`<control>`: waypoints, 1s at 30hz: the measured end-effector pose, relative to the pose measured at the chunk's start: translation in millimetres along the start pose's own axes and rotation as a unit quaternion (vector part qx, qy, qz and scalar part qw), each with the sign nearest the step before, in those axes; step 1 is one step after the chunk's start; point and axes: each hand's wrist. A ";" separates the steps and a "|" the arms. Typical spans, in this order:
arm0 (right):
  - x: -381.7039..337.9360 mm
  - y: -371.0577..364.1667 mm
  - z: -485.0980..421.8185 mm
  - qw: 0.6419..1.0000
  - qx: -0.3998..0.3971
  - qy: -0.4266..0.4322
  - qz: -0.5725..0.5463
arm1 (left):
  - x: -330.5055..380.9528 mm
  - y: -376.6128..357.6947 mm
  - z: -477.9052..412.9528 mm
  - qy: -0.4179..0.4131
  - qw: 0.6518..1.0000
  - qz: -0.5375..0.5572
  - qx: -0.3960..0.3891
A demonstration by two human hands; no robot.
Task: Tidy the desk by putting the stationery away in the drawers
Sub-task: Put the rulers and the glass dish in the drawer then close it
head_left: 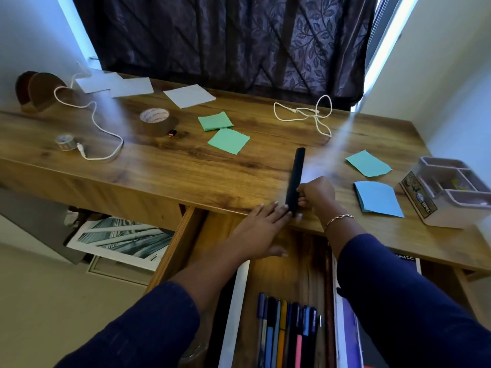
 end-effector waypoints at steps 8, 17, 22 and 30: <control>36.1 33.1 122.4 0.964 -0.218 0.078 -0.131 | -13.3 20.1 51.4 0.236 0.822 0.494 0.156; 134.6 -3.9 188.9 0.950 -0.307 -0.054 -0.035 | -13.7 -7.0 71.6 0.311 0.663 0.678 -0.064; 151.1 -22.7 184.0 0.958 -0.279 -0.057 0.028 | -1.2 -42.0 67.6 0.346 0.713 0.600 -0.106; 156.8 -37.9 175.6 0.958 -0.262 -0.049 0.105 | -8.4 -64.8 63.7 0.235 0.947 0.220 -0.021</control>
Point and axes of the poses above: each hand's wrist, its own z-axis away from the middle knuckle, its own y-axis out of the back of the hand, x = y × z
